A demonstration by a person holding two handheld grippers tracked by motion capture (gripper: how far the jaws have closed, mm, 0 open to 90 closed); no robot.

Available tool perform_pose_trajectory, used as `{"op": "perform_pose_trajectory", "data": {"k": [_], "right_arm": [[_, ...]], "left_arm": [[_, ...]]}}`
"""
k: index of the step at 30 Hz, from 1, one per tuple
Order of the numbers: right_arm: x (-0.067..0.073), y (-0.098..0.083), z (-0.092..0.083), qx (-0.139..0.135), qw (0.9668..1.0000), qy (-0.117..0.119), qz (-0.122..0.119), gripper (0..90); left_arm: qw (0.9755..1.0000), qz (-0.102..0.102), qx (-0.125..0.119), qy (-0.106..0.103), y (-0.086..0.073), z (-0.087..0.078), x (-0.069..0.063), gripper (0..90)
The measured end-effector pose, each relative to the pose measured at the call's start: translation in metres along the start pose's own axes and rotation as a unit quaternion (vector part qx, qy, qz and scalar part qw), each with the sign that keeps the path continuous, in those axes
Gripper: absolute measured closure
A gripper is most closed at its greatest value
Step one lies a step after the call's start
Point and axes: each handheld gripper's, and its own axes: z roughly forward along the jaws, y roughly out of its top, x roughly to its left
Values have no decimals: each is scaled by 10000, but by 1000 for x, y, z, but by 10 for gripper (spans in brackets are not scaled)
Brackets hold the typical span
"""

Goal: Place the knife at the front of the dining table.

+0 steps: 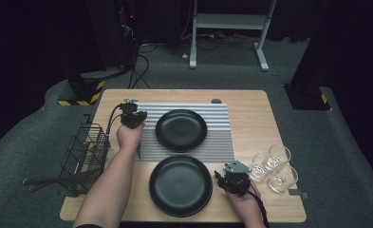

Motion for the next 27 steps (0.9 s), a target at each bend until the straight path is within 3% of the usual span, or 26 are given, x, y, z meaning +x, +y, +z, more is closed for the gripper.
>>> {"op": "perform_pose_trajectory", "data": {"k": [3, 5, 8, 16, 27], "right_arm": [[0, 0, 0, -8, 10000, 2, 3, 476], [0, 0, 0, -11, 10000, 14, 7, 475], [0, 0, 0, -18, 10000, 33, -6, 474], [0, 0, 0, -24, 10000, 63, -17, 469], [-1, 0, 0, -18, 9999, 127, -4, 469]], "left_arm": [[9999, 135, 35, 43, -1, -4, -5, 762], [10000, 81, 9, 41, -2, -8, -7, 748], [9997, 178, 32, 145, -4, -13, -11, 750], [9995, 201, 29, 233, -13, -26, -20, 748], [9995, 124, -27, 299, -23, -50, -14, 719]]}}
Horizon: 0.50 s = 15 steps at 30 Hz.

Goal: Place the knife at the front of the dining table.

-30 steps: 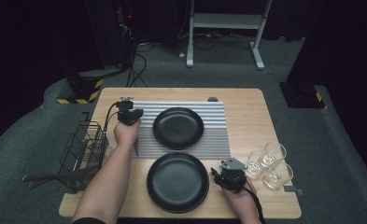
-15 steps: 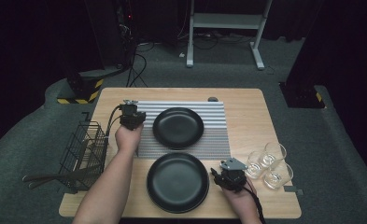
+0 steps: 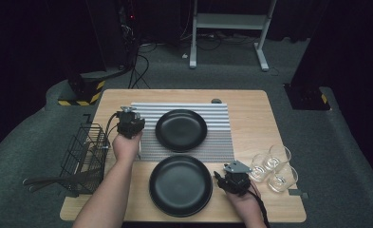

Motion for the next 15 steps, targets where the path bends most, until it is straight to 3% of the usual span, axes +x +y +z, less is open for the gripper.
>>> {"op": "perform_pose_trajectory", "data": {"k": [11, 15], "right_arm": [[0, 0, 0, 3, 10000, 33, -17, 470], [0, 0, 0, 5, 10000, 39, -9, 469]], "left_arm": [[9999, 27, 25, 95, -22, -10, -1, 676], [10000, 31, 39, 12, -30, -12, -2, 675]]}}
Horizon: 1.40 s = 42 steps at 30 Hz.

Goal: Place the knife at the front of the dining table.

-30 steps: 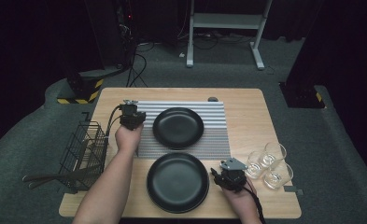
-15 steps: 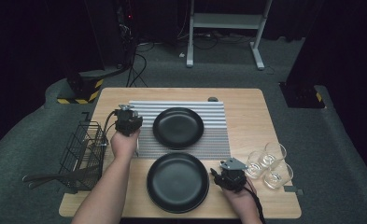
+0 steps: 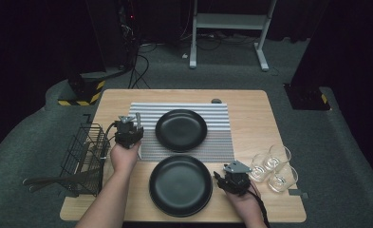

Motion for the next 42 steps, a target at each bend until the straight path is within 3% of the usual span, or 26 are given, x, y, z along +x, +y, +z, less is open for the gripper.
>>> {"op": "perform_pose_trajectory", "data": {"k": [21, 42], "right_arm": [[0, 0, 0, -3, 10000, 13, -23, 470], [0, 0, 0, -3, 10000, 17, -25, 469]], "left_arm": [[9996, 105, 276, 38, -44, -4, -1, 657], [9989, 319, 320, 106, -63, -11, -4, 610]]}}
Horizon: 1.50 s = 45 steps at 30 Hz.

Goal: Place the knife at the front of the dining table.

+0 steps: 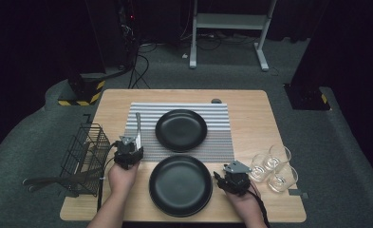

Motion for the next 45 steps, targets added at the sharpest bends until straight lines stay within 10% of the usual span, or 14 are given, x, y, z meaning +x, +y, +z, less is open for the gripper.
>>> {"op": "perform_pose_trajectory", "data": {"k": [45], "right_arm": [[1, 0, 0, 24, 10000, -32, -41, 470]], "left_arm": [[9996, 270, 98, -1, -7, 4, -2, 731]]}}
